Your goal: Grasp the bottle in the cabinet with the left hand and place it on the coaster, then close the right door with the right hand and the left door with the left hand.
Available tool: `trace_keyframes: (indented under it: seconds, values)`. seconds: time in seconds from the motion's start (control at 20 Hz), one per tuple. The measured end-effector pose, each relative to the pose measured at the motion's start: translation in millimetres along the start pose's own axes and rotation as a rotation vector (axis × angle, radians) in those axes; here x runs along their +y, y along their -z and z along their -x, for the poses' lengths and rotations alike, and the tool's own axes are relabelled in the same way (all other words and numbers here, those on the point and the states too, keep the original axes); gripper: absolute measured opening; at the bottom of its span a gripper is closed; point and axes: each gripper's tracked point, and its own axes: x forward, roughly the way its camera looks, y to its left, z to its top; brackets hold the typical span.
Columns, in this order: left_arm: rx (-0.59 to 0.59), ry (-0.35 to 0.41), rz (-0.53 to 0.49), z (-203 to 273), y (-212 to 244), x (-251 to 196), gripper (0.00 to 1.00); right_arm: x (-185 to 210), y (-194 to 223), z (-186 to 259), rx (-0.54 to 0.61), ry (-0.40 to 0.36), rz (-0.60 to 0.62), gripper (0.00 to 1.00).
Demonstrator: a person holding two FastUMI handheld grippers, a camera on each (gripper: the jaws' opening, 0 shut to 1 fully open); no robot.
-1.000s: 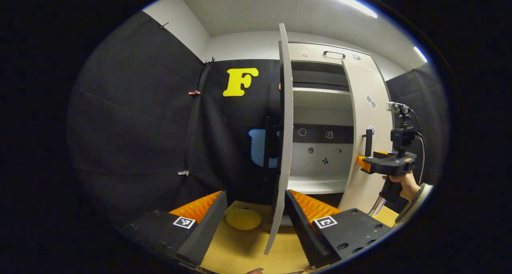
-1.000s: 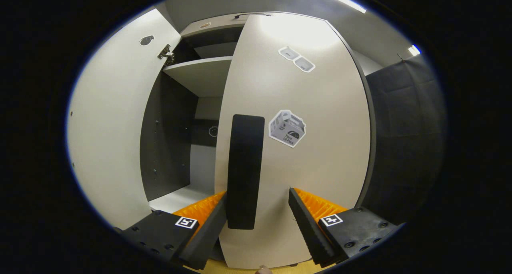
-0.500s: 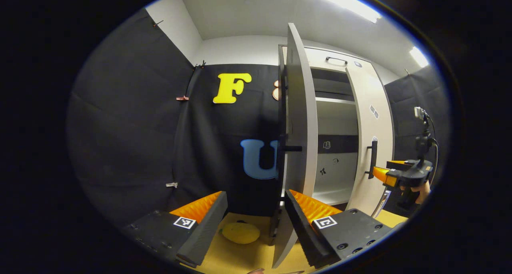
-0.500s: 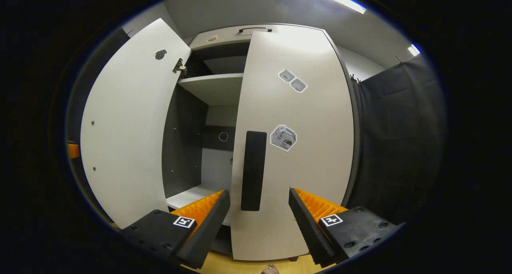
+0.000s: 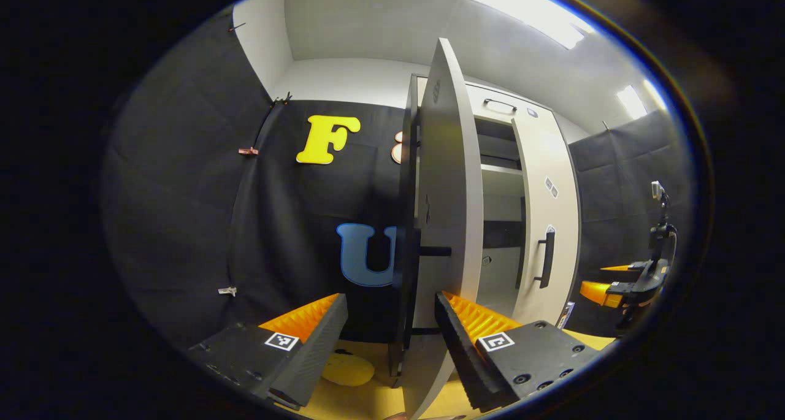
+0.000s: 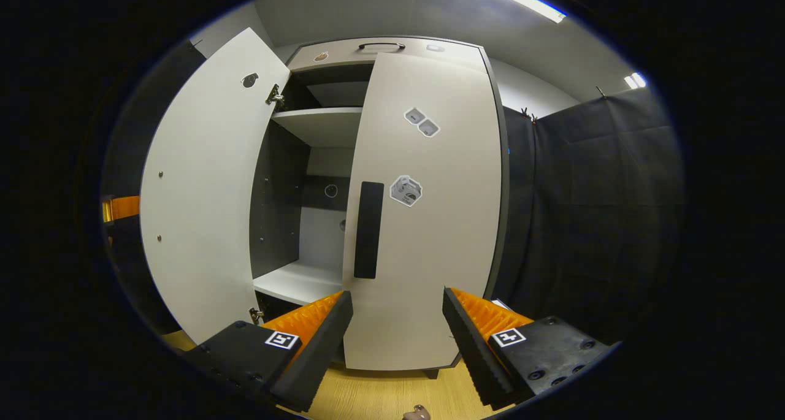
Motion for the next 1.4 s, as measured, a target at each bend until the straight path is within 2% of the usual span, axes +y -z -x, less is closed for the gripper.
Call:
trace_keyframes:
  seconds: [0.1, 0.3, 0.55, 0.8, 0.95, 1.1, 1.15, 1.25, 1.4]
  values:
    - [0.003, 0.029, -0.011, -3, -1, -6, 0.91, -3, 7, 5, 0.017, 0.005, -0.002, 0.98]
    - [0.010, 0.070, -0.009, -6, 2, -30, 0.83, -11, 17, 7, 0.049, 0.007, -0.004, 0.98]
    - [0.020, 0.121, 0.025, -13, 4, -71, 0.84, -19, 3, -5, 0.014, -0.036, -0.020, 0.98]
    - [0.012, 0.103, 0.007, -32, 3, -102, 0.84, -36, -18, -33, -0.036, -0.084, -0.048, 0.98]
    - [0.017, 0.089, 0.038, -45, 5, -118, 0.84, -45, -17, -47, -0.037, -0.107, -0.059, 0.97]
    - [0.028, 0.105, 0.060, -54, 10, -138, 0.84, -51, -12, -54, -0.020, -0.139, -0.061, 0.98]
    - [0.034, 0.117, 0.061, -58, 11, -146, 0.81, -54, -12, -56, -0.022, -0.145, -0.055, 0.97]
    - [0.042, 0.138, 0.055, -61, 13, -160, 0.87, -58, -16, -58, -0.035, -0.156, -0.049, 0.98]
    - [0.035, 0.153, 0.039, -59, 11, -178, 0.87, -64, -22, -59, -0.053, -0.160, -0.051, 0.97]
